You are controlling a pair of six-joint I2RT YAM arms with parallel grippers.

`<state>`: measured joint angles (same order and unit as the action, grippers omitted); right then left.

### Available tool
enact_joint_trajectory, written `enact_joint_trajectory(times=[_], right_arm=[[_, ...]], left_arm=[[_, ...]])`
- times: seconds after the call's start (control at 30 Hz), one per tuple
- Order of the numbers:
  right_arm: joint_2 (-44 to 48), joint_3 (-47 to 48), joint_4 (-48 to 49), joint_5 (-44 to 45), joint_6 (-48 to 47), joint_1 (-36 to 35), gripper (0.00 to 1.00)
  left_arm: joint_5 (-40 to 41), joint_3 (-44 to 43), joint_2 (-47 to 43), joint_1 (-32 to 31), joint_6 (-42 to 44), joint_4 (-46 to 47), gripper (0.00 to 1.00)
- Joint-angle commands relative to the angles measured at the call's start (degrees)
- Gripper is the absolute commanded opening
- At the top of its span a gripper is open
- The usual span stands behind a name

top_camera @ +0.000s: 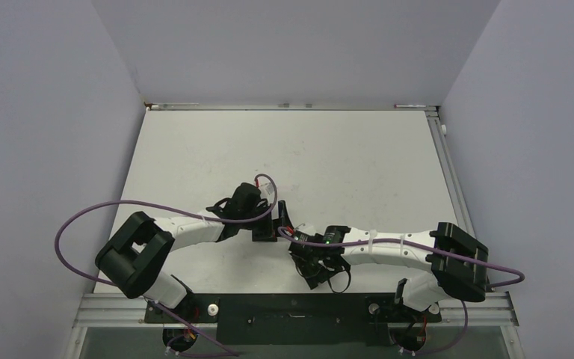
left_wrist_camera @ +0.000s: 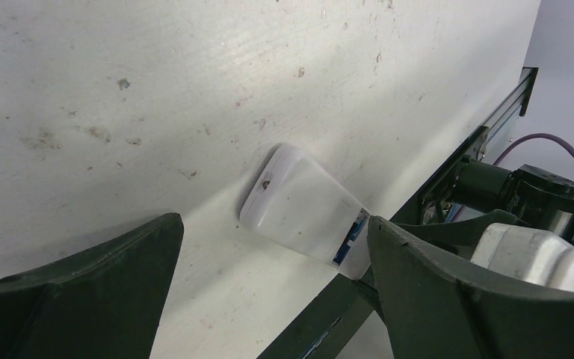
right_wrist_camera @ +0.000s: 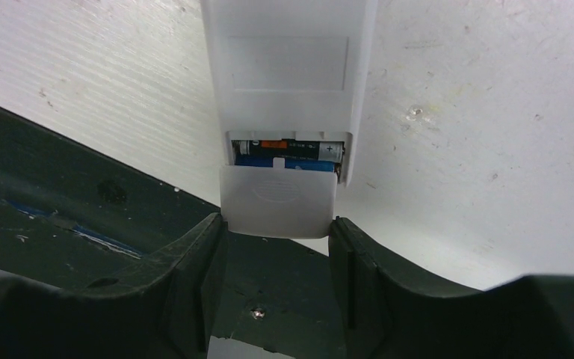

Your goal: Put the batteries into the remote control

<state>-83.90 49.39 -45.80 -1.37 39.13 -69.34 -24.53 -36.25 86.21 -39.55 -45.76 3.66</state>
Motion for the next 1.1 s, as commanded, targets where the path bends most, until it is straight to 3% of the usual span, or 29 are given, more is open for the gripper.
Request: enact_joint_trajectory(times=[0.0,1.07], right_arm=[[0.6,-0.4,-1.1,0.0,-0.6,0.7,0.25],[-1.1,3.3,-2.5,0.6,-5.6,3.2,0.25]], left_arm=[[0.1,0.2,-2.2,1.0,0.8,0.9,0.91],[0.4,2.4,-4.1,3.4,0.7,1.0,0.92]])
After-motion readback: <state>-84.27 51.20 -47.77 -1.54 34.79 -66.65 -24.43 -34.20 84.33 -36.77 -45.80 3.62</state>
